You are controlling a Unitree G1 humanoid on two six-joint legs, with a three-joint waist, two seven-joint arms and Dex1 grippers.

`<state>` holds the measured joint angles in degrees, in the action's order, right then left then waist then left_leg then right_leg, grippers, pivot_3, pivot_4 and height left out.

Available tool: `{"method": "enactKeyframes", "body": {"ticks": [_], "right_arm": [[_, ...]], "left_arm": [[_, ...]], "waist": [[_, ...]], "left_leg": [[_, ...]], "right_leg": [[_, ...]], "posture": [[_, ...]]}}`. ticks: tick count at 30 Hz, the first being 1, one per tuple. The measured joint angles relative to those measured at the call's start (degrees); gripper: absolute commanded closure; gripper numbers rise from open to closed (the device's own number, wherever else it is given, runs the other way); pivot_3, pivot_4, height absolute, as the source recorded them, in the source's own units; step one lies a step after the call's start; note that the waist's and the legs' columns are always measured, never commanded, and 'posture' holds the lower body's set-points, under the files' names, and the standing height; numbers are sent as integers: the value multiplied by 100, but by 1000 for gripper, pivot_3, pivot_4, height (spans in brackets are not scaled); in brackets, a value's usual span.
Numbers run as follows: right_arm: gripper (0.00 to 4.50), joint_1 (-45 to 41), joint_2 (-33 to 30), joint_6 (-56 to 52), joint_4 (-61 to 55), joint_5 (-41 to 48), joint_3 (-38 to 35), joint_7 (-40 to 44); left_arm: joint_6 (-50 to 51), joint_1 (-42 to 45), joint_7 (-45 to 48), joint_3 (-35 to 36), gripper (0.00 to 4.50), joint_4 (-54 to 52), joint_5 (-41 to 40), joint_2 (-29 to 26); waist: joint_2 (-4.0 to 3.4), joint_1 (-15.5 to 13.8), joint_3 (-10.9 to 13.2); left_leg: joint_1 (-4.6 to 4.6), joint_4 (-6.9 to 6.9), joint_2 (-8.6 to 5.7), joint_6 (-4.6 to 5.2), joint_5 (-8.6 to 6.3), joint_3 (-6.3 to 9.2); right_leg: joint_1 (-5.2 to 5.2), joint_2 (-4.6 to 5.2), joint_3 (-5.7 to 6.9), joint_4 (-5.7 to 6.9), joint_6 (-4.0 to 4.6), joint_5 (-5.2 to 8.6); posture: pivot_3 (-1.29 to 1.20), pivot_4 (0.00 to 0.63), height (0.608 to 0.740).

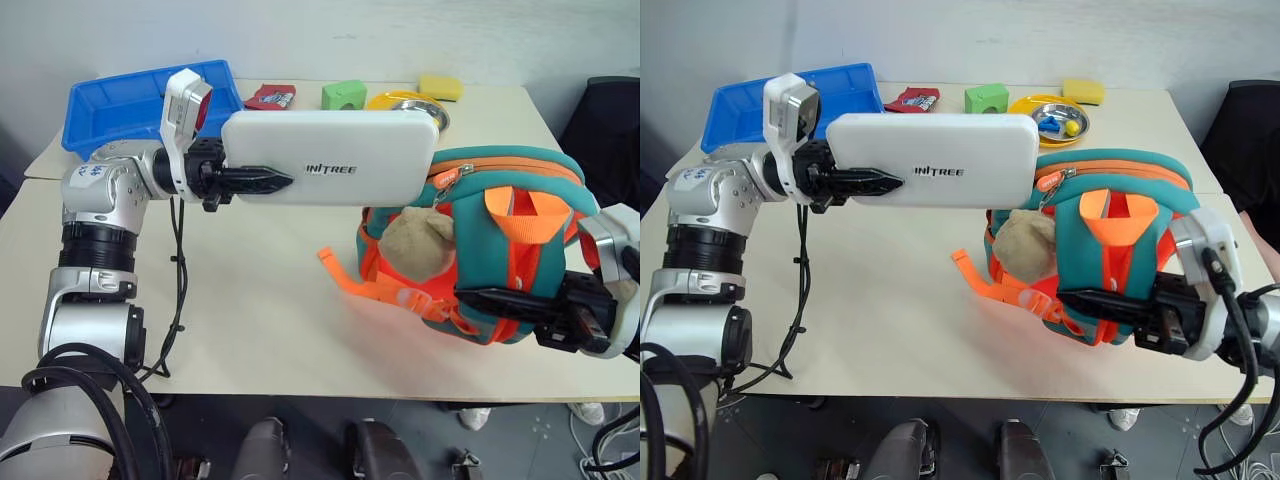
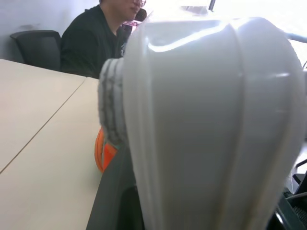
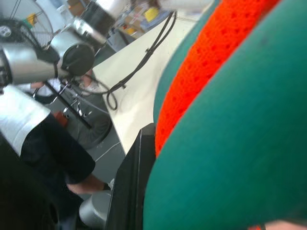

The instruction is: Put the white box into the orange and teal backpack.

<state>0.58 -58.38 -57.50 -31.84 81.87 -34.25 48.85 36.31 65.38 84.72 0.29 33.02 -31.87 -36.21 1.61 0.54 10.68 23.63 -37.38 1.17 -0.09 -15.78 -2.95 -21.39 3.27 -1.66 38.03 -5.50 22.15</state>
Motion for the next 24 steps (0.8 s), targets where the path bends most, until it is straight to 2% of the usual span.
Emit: {"method": "enactKeyframes", "body": {"ticks": [8,14,21,24], "right_arm": [[4478,-285,-361,-5,105,184,-196,139],[4478,-713,-406,-6,172,566,-127,-103],[4478,-1121,-407,12,151,793,188,-363],[4478,-1158,-318,90,36,745,437,-467]], "left_arm": [[-456,93,121,-49,3234,129,330,46],[-891,-100,121,-257,3234,117,621,301],[-1701,-122,-13,-794,3234,-96,1186,1182],[-2231,-88,-368,-1055,3234,-44,1555,1853]], "waist": [[0,-35,0],[0,-54,0],[0,-56,0],[0,-83,0]], "left_leg": [[-1,-7,0,1,0,0],[4,-17,-1,4,-1,3],[46,-61,-2,20,-11,21],[51,-67,-7,22,-12,24]], "right_leg": [[0,1,0,6,-1,0],[1,5,3,6,-1,-1],[-10,7,19,6,-13,-7],[-10,9,21,4,-18,-10]], "posture": [[0,150,740],[0,150,740],[0,150,740],[0,150,740]]}}
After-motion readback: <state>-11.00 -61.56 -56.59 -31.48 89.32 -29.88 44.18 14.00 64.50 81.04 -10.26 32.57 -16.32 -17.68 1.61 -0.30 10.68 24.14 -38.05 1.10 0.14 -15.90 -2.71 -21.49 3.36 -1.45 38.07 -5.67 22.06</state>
